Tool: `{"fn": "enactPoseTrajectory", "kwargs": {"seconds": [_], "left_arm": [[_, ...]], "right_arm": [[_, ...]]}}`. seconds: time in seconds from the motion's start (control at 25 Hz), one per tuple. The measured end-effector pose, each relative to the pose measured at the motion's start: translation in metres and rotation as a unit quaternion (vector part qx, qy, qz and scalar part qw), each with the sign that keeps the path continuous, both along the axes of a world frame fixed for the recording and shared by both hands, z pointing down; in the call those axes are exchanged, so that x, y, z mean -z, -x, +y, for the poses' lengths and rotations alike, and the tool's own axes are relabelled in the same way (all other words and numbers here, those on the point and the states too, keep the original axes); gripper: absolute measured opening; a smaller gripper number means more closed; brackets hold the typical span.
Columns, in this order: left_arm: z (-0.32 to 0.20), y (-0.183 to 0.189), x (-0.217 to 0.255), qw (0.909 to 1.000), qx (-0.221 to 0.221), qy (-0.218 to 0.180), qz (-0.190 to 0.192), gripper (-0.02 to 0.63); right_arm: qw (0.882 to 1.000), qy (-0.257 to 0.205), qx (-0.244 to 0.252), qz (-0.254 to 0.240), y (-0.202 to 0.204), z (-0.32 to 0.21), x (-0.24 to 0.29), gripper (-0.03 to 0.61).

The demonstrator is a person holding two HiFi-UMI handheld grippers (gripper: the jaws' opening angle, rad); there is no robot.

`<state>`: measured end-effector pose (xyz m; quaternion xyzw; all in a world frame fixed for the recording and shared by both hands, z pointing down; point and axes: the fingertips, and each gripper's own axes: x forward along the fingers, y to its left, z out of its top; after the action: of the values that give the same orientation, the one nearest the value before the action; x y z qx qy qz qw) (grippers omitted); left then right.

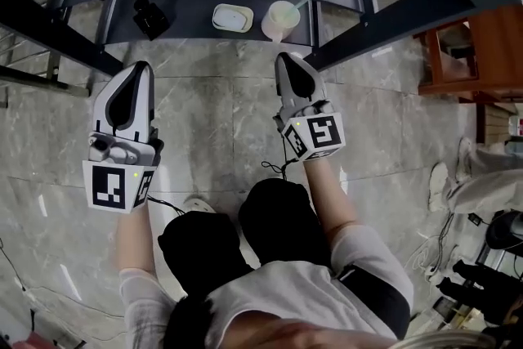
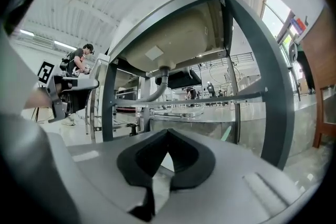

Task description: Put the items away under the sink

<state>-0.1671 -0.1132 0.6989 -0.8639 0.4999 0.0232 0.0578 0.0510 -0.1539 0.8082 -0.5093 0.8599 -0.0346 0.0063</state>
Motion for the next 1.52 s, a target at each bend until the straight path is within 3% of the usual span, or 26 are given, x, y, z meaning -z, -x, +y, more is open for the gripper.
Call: {"fn": "enactPoseTrajectory", "kwargs": {"seconds": [0.68, 1.52], "left_arm": [[0.020, 0.004, 0.111, 0.9979, 0.017, 0.062, 0.009, 0.008], [0.036, -0.012, 0.355, 0.9961, 0.034, 0.081, 0.007, 0.008]], "right_arm": [[0.998, 0.007, -0.007, 0.057, -0.001, 0.046, 0.156, 0.012], [0.998, 0.028, 0.005, 0.059, -0.008, 0.067, 0.407, 0.012]]}}
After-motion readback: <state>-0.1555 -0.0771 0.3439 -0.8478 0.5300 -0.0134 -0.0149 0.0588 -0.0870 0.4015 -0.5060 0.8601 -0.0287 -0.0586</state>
